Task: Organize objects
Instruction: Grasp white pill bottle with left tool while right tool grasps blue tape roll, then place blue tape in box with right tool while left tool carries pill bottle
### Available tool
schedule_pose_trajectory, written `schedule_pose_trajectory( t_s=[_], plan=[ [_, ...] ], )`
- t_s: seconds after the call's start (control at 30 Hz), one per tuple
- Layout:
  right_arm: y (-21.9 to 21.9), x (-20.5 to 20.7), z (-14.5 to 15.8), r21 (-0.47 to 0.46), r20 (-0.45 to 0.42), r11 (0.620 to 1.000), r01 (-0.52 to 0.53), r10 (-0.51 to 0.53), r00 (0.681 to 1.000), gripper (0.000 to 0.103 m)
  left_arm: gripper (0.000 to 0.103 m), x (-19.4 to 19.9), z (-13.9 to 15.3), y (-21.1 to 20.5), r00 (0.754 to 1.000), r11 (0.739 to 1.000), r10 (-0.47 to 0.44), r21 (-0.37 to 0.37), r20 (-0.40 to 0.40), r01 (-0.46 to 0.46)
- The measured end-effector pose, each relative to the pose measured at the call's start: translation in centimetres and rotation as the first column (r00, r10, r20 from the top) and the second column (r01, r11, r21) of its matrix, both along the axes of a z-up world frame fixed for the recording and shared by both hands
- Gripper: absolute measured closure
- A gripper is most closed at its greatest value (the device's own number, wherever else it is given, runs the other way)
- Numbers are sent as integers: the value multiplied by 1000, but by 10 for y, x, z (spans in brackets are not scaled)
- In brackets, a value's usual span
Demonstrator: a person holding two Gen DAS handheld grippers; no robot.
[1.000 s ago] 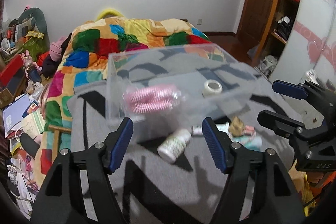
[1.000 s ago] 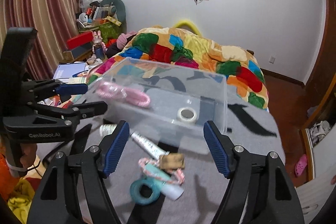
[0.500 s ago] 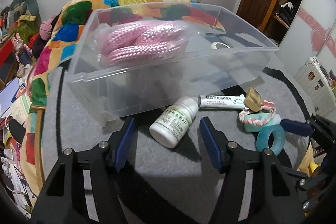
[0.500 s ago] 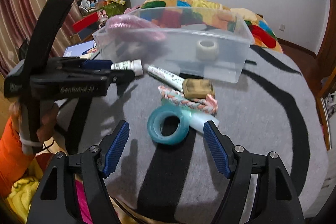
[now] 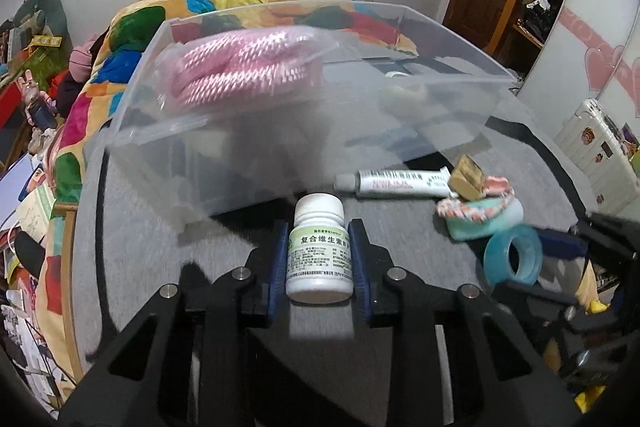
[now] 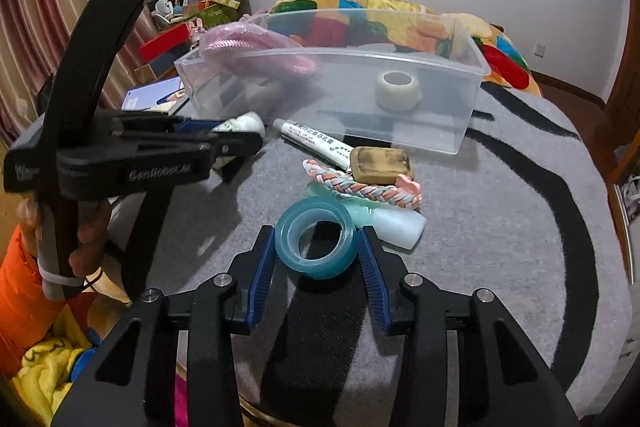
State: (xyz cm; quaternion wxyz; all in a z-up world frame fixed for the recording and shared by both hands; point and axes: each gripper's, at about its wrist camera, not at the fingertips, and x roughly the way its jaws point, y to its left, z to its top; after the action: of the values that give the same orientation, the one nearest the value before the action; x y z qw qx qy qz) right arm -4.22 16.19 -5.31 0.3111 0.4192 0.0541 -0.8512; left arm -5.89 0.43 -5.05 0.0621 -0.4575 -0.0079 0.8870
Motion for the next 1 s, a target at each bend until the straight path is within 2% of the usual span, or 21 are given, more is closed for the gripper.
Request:
schedule_pose_trajectory(
  t_s=[0.1, 0.27, 0.43, 0.63, 0.83, 1.0],
  plan=[
    [2, 2, 9, -8, -21, 1000, -8, 7, 1000, 64, 74, 10, 3, 1, 1000, 1000, 2, 5, -16, -2],
    [9, -1, 34, -35, -86, 999, 11, -14, 996, 64, 74, 17, 28, 6, 997, 1000, -6, 26, -79, 9],
    [9, -20, 54, -58, -133, 997, 45, -52, 990, 64, 74, 17, 59, 9, 988, 999, -2, 34, -156, 7],
    [9, -52, 78, -110, -163, 990, 89, -106, 981, 64, 74, 3, 80, 12, 978, 999, 10, 34, -208, -2],
    [0, -87, 79, -91, -164, 987, 136, -149, 975, 65, 74, -29, 84, 12, 982, 997, 10, 71, -189, 4],
    [-2, -118, 64, -65, -111, 984, 168, -175, 978, 65, 74, -57, 77, 19, 986, 997, 7, 72, -165, 5]
  ],
)
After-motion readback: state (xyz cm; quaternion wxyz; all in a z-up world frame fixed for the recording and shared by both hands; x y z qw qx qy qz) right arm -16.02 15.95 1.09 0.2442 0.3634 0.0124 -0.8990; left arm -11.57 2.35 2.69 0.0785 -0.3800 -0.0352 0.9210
